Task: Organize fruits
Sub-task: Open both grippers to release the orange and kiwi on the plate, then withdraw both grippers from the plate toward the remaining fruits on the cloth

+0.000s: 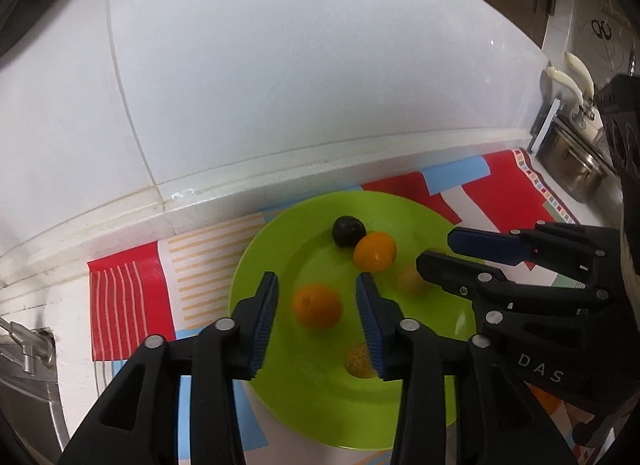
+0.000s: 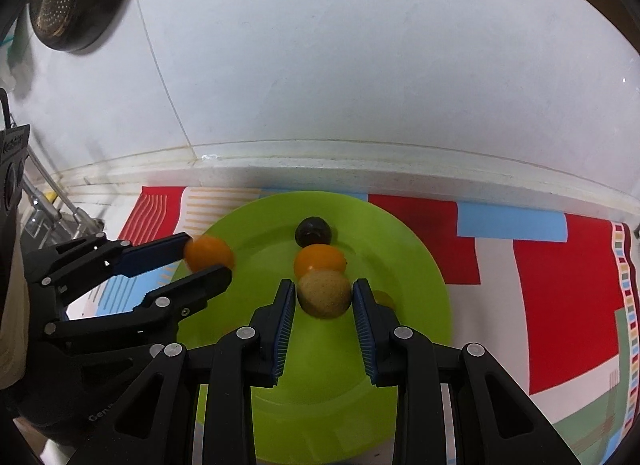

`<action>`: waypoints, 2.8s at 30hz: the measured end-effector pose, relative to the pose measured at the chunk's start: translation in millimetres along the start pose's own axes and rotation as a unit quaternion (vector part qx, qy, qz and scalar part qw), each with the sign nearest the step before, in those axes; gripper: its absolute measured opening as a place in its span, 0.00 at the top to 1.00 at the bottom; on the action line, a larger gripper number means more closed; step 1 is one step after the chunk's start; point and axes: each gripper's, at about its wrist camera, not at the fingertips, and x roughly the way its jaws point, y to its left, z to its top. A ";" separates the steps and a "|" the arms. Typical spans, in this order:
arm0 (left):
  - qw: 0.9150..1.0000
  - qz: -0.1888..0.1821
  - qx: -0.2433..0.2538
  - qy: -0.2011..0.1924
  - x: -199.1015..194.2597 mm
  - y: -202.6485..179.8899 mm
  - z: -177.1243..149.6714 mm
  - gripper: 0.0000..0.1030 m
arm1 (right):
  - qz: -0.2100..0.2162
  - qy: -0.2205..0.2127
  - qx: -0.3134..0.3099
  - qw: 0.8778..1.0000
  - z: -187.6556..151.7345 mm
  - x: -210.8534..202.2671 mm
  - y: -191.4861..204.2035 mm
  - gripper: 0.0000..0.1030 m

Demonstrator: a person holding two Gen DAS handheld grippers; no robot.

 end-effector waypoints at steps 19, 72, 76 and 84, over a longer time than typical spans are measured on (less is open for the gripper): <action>0.997 0.024 0.016 -0.065 -94.5 -28.1 -16.4 0.40 | -0.009 -0.064 0.023 0.998 -34.3 -86.5 4.4 0.62; 0.984 0.037 0.049 -0.166 -214.0 -101.1 -116.2 0.11 | -0.171 -0.191 0.130 0.958 -189.6 -254.9 5.4 0.45; 0.986 0.044 0.051 -0.150 -201.3 -106.3 -118.8 0.11 | -0.185 -0.185 0.133 0.956 -193.8 -251.4 -1.9 0.45; 0.989 0.045 0.055 -0.128 -175.6 -115.3 -122.8 0.11 | -0.188 -0.158 0.163 0.955 -203.0 -233.8 -26.0 0.45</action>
